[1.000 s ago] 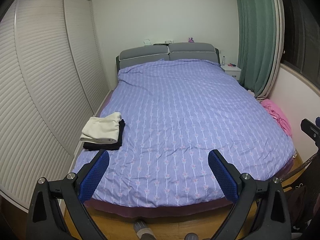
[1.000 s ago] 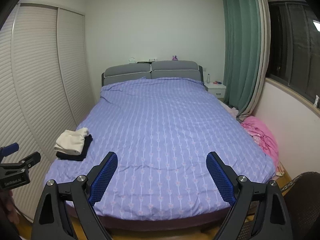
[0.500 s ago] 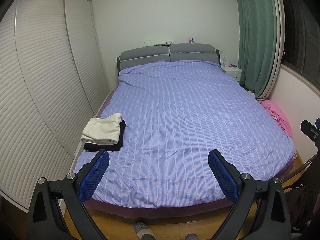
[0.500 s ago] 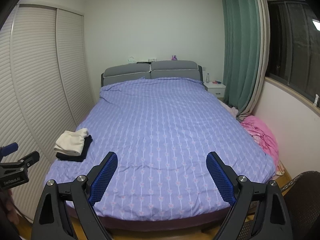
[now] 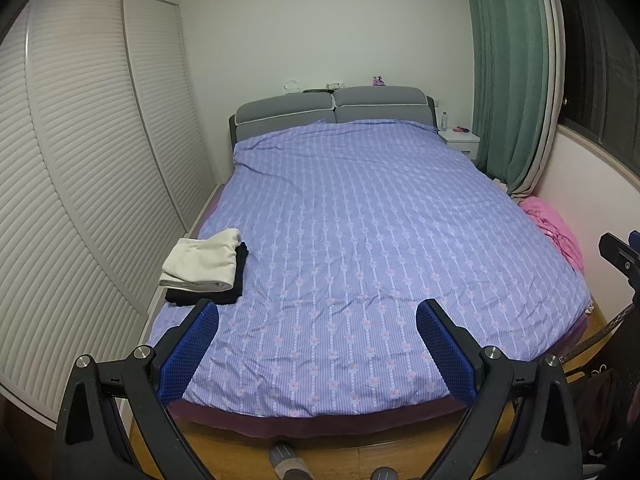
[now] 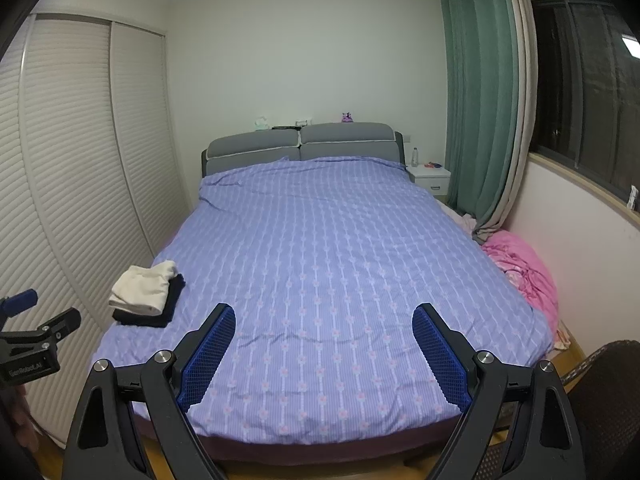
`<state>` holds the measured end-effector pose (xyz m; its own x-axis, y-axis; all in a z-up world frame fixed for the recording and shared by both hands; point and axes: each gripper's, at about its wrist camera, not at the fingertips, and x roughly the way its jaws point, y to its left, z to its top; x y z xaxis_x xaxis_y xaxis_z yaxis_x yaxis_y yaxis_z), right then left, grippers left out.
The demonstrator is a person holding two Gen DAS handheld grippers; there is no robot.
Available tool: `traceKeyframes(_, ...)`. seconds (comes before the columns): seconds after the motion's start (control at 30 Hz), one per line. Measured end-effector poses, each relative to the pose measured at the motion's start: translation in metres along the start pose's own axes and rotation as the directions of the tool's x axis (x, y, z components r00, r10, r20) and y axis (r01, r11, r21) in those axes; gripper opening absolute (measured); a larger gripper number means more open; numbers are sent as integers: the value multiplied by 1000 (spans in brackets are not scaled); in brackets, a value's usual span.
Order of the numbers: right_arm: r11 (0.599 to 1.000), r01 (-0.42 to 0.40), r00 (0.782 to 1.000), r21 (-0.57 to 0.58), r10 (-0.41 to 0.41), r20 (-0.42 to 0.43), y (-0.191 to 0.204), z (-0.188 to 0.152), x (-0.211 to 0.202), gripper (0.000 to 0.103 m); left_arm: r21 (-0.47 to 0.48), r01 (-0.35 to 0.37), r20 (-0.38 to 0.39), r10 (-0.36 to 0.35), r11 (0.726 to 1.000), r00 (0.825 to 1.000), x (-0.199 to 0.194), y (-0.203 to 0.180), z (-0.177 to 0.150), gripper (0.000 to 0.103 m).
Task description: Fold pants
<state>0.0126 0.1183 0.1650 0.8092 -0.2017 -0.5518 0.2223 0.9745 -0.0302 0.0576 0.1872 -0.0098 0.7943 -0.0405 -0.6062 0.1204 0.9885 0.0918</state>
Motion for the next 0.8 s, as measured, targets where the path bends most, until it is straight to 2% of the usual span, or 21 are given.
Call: traceKeyframes(0.8, 1000, -15, 1000, 4, 15, -2, -4, 0, -2, 91, 24, 14, 15, -14, 1000, 1000, -5, -4, 0, 101)
